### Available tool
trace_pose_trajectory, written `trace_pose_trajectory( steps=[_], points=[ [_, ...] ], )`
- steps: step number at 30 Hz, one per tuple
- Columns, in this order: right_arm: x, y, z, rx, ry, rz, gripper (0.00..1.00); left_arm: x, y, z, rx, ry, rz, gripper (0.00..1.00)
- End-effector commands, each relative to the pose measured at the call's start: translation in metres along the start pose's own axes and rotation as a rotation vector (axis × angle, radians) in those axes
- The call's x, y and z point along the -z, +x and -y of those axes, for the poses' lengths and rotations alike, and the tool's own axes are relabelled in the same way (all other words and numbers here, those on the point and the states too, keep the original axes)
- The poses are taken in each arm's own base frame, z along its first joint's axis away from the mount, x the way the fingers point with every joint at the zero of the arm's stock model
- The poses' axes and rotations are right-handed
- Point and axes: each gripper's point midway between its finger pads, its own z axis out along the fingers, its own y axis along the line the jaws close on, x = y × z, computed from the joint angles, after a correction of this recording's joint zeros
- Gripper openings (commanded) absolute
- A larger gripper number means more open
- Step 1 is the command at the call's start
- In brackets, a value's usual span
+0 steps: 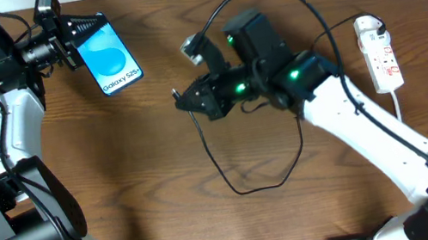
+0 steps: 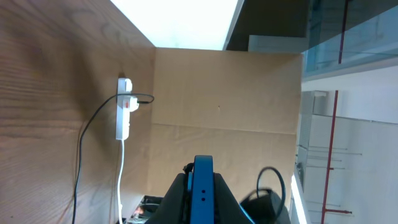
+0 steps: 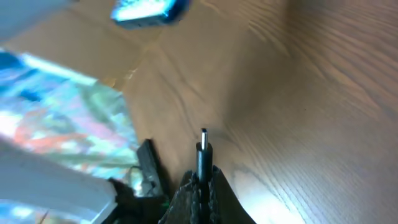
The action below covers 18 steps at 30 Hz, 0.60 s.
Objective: Plug charger to phone and switch on socket
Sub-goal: 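Carry the cable plug with the right gripper toward the phone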
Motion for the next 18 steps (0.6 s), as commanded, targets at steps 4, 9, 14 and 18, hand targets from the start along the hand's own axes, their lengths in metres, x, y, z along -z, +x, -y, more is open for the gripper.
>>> trace_pose_trajectory(
  steps=[4,9,14,18],
  points=[
    [0.006,0.0,0.005,0.042,-0.352,-0.042,0.01,0.003,0.006,0.021,-0.071,0.01,-0.021,0.07],
    [0.001,0.005,0.009,0.051,-0.58,-0.066,0.01,0.003,0.006,0.021,-0.071,0.01,-0.021,0.07],
    [-0.013,0.014,0.019,0.039,-0.676,-0.096,0.01,0.003,0.006,0.021,-0.071,0.01,-0.021,0.07],
    [-0.018,0.017,0.02,0.036,-0.68,-0.104,0.01,0.003,0.004,0.021,-0.071,0.008,-0.009,0.07]
  ],
)
